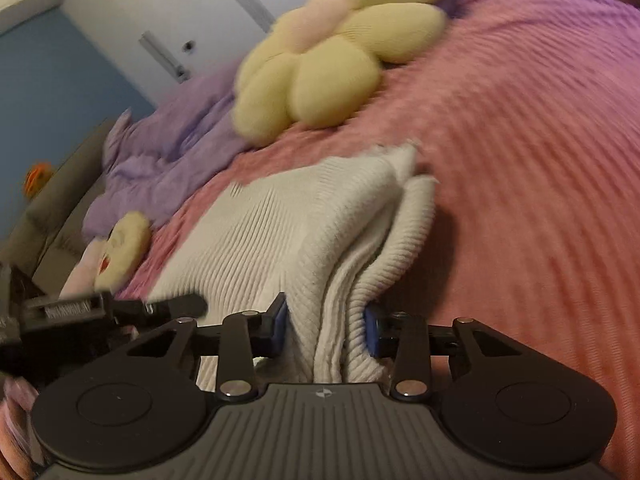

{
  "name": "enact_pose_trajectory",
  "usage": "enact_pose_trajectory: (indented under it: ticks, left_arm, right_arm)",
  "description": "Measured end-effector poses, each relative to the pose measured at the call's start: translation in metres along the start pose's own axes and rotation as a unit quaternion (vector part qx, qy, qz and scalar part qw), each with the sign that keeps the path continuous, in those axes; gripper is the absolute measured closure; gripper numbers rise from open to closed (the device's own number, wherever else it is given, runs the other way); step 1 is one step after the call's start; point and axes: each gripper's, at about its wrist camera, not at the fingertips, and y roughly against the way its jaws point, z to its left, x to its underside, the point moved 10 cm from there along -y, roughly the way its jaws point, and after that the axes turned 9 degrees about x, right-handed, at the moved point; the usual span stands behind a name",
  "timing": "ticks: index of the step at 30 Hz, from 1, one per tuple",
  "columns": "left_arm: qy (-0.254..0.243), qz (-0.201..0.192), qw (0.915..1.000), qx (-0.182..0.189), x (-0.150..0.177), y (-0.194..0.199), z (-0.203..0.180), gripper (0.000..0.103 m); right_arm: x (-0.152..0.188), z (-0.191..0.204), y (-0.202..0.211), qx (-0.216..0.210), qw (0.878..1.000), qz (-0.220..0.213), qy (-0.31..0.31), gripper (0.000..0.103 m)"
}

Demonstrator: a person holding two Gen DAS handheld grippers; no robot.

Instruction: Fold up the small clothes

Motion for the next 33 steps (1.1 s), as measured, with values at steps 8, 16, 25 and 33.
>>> enact_pose_trajectory:
  ticks: [8, 16, 25, 33]
  left_arm:
    - [0.009, -0.028, 0.9922, -0.121, 0.041, 0.101, 0.057, 0.054]
    - [0.020, -0.037, 0.9906, -0.130, 0.111, 0.131, 0.058, 0.046]
    - [0.024, -0.016, 0.9866, -0.161, 0.121, 0.113, 0.059, 0.042]
    - [-0.003, -0.029, 0.9792, -0.201, 0.122, 0.131, 0.052, 0.042]
  right_arm:
    - [0.049, 0.047, 0.011, 0.009, 0.999, 0.016, 0.032, 0.053]
    - [0.110, 0.049, 0.060, -0.018, 0.998, 0.022, -0.051, 0.047]
    - [0.110, 0.069, 0.054, 0.040, 0.999, 0.030, 0.015, 0.084]
    - [0.120, 0.069, 0.046, 0.192, 0.958, -0.013, 0.210, 0.091]
